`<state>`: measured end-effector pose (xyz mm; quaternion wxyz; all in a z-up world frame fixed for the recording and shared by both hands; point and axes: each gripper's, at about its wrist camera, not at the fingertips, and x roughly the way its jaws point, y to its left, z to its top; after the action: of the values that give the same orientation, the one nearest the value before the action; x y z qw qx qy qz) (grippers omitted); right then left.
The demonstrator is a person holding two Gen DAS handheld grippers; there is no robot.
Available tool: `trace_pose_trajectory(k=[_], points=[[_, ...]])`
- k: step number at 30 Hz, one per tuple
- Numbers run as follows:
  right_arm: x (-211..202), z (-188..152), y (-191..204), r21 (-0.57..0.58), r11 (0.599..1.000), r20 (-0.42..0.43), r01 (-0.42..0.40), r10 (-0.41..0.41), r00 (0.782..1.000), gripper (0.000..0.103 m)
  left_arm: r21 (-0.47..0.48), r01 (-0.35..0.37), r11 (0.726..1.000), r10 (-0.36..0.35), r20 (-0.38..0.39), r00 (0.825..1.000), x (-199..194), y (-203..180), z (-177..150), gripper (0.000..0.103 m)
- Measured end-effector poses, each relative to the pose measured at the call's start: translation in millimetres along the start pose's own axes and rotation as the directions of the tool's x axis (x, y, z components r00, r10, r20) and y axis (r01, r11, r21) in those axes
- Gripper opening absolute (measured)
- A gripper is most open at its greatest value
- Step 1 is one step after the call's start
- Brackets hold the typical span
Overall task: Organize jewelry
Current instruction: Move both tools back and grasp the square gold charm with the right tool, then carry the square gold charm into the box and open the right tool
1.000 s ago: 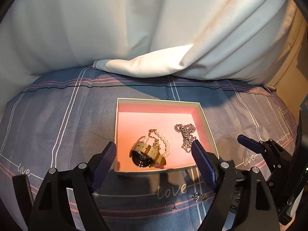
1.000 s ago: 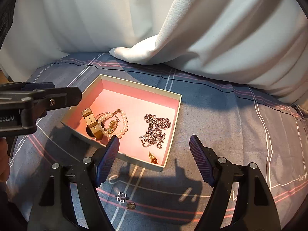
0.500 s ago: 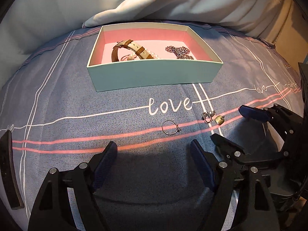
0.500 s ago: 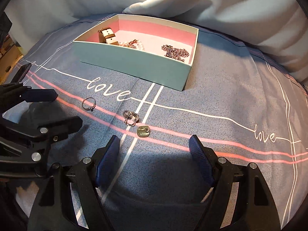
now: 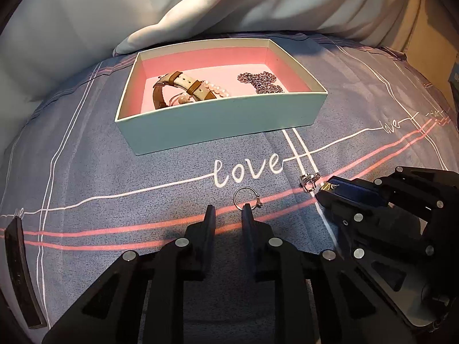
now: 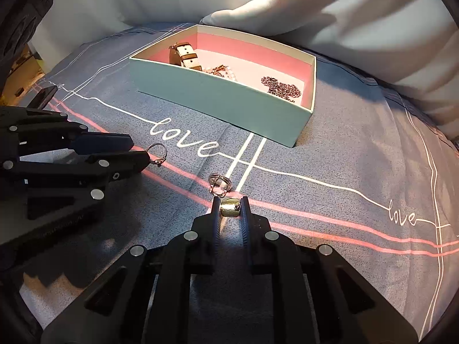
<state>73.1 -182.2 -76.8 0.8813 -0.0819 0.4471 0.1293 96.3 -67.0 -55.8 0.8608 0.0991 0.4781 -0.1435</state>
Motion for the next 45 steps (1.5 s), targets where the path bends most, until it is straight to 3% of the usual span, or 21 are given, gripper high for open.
trace_pose_trajectory(k=[4, 13, 28, 36, 45], points=[[-8.8, -1.6, -2.3, 0.022, 1.000, 0.010, -0.019, 0.019, 1.000, 0.014, -0.040, 0.043, 0.998, -0.043, 0.007, 0.999, -6.2, 6.0, 2.5, 0.006], [-25.8, 14.1, -1.8, 0.031, 0.999, 0.048, -0.024, 0.022, 0.999, 0.014, -0.050, 0.071, 0.996, -0.070, 0.033, 0.997, -17.2, 5.8, 19.3, 0.004], [-48.1, 117.1, -21.0, 0.041, 0.999, 0.168, 0.007, -0.014, 0.986, 0.014, -0.141, 0.057, 0.988, -0.037, 0.135, 0.990, -41.5, 39.0, 112.8, 0.004], [-22.8, 149.1, -22.2, 0.033, 0.999, 0.127, 0.032, -0.036, 0.991, 0.015, -0.142, 0.049, 0.989, -0.034, 0.108, 0.994, -21.5, 44.8, 150.1, 0.004], [10.1, 146.7, -32.9, 0.059, 0.998, 0.057, 0.027, -0.030, 0.998, 0.015, -0.169, 0.053, 0.984, -0.046, 0.049, 0.998, 10.8, 52.2, 150.2, 0.004]])
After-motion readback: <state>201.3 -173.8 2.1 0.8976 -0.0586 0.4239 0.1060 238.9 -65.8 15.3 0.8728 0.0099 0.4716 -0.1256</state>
